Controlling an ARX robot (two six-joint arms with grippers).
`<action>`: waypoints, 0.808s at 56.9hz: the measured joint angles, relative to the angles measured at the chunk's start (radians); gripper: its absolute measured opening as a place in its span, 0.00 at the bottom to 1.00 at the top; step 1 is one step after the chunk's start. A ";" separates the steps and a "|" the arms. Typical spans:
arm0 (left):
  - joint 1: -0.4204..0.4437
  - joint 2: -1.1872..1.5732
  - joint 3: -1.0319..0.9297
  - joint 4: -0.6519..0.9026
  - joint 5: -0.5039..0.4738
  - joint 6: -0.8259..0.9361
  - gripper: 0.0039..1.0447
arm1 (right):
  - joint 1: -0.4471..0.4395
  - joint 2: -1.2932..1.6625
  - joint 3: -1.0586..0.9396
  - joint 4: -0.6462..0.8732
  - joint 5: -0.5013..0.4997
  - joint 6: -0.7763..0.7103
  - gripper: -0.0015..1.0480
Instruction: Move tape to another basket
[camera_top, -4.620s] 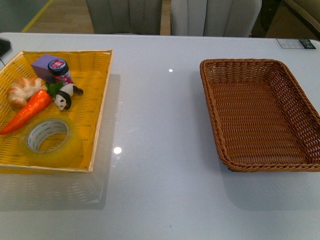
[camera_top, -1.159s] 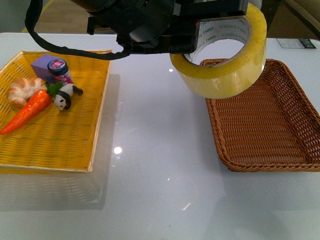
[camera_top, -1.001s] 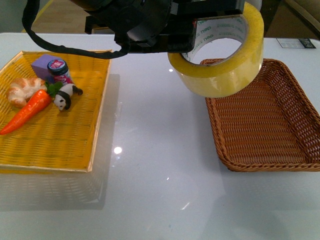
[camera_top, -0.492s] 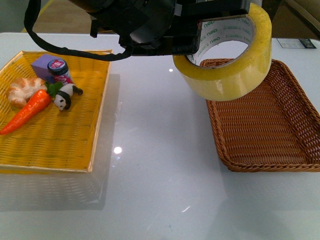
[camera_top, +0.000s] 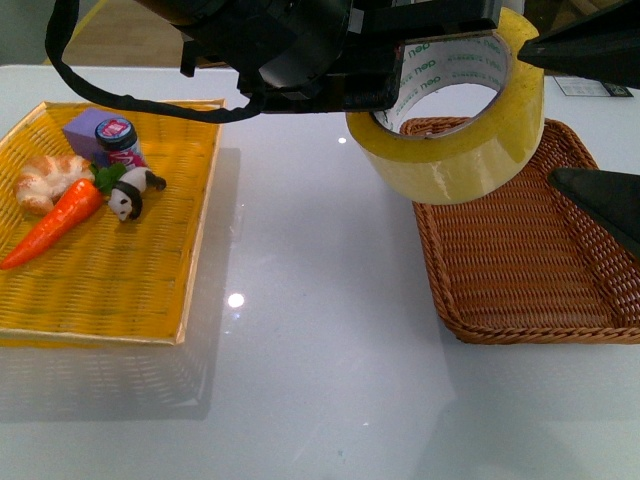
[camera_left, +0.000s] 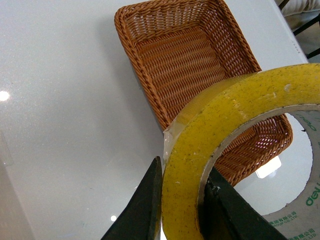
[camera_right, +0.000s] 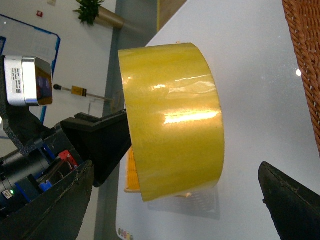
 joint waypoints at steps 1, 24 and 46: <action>0.000 0.000 0.000 0.000 0.001 0.000 0.14 | 0.000 0.009 0.003 0.010 -0.004 0.000 0.91; 0.000 -0.002 0.000 -0.014 0.021 -0.003 0.14 | 0.001 0.134 0.052 0.089 -0.035 -0.002 0.81; 0.000 -0.008 0.000 -0.026 0.033 -0.020 0.14 | 0.002 0.171 0.072 0.113 -0.055 -0.005 0.47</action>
